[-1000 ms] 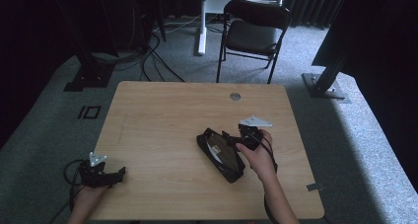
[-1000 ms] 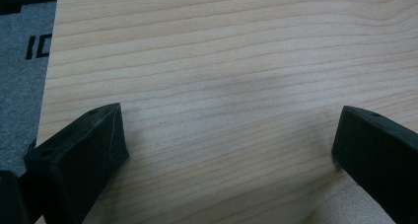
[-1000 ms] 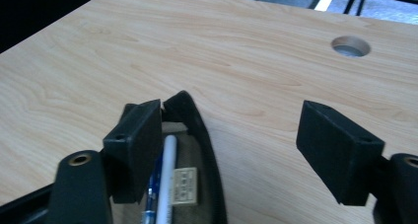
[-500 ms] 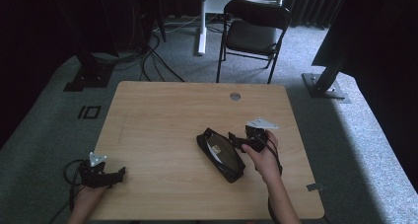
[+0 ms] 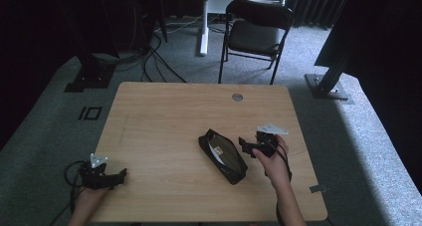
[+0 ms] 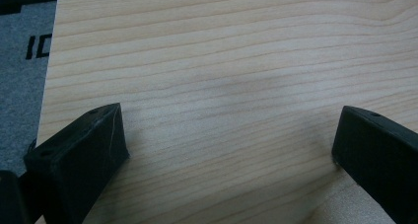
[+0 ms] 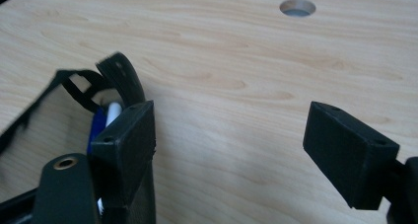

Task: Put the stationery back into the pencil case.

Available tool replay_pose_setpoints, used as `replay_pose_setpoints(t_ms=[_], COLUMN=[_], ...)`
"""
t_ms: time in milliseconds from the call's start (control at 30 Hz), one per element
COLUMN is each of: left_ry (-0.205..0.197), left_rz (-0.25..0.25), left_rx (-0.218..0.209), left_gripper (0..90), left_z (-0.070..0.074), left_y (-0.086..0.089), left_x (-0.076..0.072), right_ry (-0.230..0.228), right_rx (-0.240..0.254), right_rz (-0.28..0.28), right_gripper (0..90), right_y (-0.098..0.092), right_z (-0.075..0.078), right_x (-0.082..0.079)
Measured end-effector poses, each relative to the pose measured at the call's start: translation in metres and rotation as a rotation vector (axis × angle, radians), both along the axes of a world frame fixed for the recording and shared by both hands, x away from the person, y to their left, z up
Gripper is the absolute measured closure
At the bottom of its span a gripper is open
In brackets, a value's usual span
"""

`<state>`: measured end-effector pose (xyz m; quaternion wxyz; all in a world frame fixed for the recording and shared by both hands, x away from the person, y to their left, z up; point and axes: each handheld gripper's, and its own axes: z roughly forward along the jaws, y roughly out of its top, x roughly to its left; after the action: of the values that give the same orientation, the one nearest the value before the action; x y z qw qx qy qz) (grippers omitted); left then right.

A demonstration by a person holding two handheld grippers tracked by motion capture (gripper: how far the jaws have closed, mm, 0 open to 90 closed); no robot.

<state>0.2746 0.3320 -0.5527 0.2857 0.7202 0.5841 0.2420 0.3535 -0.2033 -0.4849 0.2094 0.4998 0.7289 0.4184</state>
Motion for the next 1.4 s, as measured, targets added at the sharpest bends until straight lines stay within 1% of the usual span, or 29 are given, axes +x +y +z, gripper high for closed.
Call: replay_pose_setpoints(t_ms=[233,333,533,567,667,733,800,900,1033,1100,1233,1400], left_ry=[0.000,0.000,-0.002,-0.002,-0.001,-0.002,0.000,0.000,0.000,0.000,0.000,0.000], left_rz=[0.000,0.000,0.000,0.000,0.000,0.000,-0.001,-0.001,-0.001,-0.001,-0.001,-0.001], left_rx=[0.000,0.000,-0.001,-0.001,-0.001,-0.001,0.001,0.001,0.001,0.001,0.001,0.001], left_gripper=[0.4,0.4,0.4,0.4,0.4,0.4,0.4,0.4,0.4,0.4,0.4,0.4], left_z=[0.000,0.000,0.000,0.000,0.000,0.000,0.000,0.000,0.000,0.000,0.000,0.000], left_y=[0.000,0.000,0.000,0.000,0.000,0.000,0.000,0.000,0.000,0.000,0.000,0.000], left_x=[0.000,0.000,0.000,0.000,0.000,0.000,0.000,0.000,0.000,0.000,0.000,0.000], right_ry=[0.019,0.023,0.033,0.041,0.048,0.070,0.079,0.077,0.095,0.110,0.112,0.112], right_rx=[0.008,0.016,0.003,-0.002,-0.012,-0.011,-0.022,-0.021,-0.049,-0.055,-0.059,-0.064], right_rz=[0.000,-0.011,-0.030,-0.041,-0.045,-0.053,-0.064,-0.075,-0.079,-0.093,-0.114,-0.159], right_gripper=[20.1,20.1,20.1,20.1,20.1,20.0,19.9,19.8,19.8,19.8,19.7,19.7], right_y=[-0.009,-0.013,-0.021,-0.024,-0.028,-0.029,-0.031,-0.034,-0.038,-0.040,-0.046,-0.054], right_z=[-0.011,-0.015,-0.021,-0.025,-0.030,-0.034,-0.037,-0.041,-0.048,-0.051,-0.056,-0.062], right_x=[-0.004,-0.005,-0.008,-0.009,-0.011,-0.012,-0.013,-0.015,-0.017,-0.019,-0.022,-0.027])
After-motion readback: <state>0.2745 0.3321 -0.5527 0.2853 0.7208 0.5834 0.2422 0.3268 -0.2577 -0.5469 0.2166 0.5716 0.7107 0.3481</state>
